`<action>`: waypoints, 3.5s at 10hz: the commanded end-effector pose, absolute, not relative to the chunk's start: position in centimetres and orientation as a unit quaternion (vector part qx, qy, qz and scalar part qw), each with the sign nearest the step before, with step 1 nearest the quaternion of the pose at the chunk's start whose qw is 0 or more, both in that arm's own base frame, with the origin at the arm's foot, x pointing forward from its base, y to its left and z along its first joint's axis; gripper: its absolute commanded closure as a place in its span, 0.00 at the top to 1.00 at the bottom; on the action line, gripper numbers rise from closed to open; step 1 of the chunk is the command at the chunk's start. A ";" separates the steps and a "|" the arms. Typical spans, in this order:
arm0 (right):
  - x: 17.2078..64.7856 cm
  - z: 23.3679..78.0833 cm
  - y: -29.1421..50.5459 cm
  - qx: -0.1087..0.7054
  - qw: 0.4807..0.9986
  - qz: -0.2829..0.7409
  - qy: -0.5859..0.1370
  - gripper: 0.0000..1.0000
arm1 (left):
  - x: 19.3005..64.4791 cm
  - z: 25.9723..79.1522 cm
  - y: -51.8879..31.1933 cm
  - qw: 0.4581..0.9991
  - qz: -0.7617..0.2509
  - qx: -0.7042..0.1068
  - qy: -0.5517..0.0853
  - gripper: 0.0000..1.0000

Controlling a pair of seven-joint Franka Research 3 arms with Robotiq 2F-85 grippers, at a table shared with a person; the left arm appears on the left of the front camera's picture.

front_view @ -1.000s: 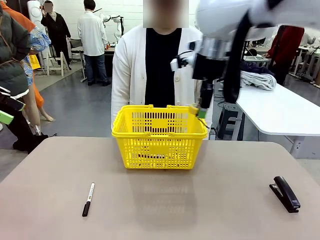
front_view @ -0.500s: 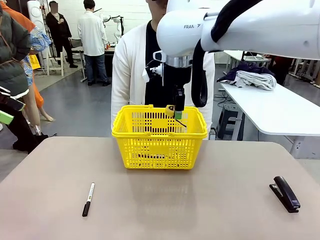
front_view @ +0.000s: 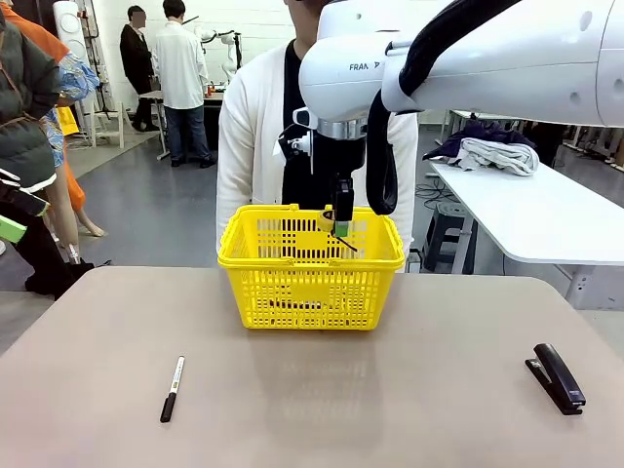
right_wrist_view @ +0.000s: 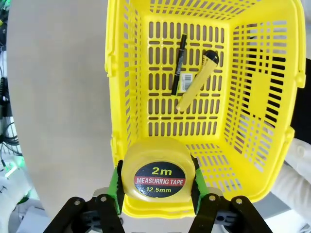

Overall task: Place the items the person wants into the basket.
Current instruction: Pick up the item the person points to and place it in the Market Basket.

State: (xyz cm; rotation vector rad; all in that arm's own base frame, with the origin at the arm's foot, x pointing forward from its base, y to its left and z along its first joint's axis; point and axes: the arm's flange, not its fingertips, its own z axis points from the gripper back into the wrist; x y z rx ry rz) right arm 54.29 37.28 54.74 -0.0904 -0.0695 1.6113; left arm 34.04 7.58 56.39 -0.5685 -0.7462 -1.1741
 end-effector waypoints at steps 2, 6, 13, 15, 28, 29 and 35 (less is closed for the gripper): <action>54.1 55.2 37.2 -0.042 0.691 0.721 -0.030 0.65 | 34.0 56.4 7.7 0.723 -0.536 -0.263 -0.348 1.00; 55.2 53.9 36.7 -0.042 0.684 0.727 -0.036 0.65 | 34.0 56.4 7.7 0.723 -0.536 -0.263 -0.348 1.00; 62.6 48.5 37.4 0.023 0.659 0.751 0.026 0.65 | 34.0 56.4 7.7 0.723 -0.536 -0.263 -0.348 1.00; 63.9 46.3 38.3 0.048 0.657 0.752 0.030 0.65 | 34.0 56.4 7.7 0.723 -0.536 -0.263 -0.348 1.00; 64.2 40.4 40.7 0.069 0.655 0.751 0.043 1.00 | 34.0 56.4 7.7 0.723 -0.536 -0.263 -0.348 1.00; 64.2 40.5 40.7 0.069 0.655 0.751 0.045 1.00 | 34.0 56.4 7.7 0.723 -0.536 -0.263 -0.348 1.00; 63.0 43.3 39.8 0.061 0.674 0.735 0.052 1.00 | 34.0 56.4 7.7 0.723 -0.536 -0.263 -0.348 1.00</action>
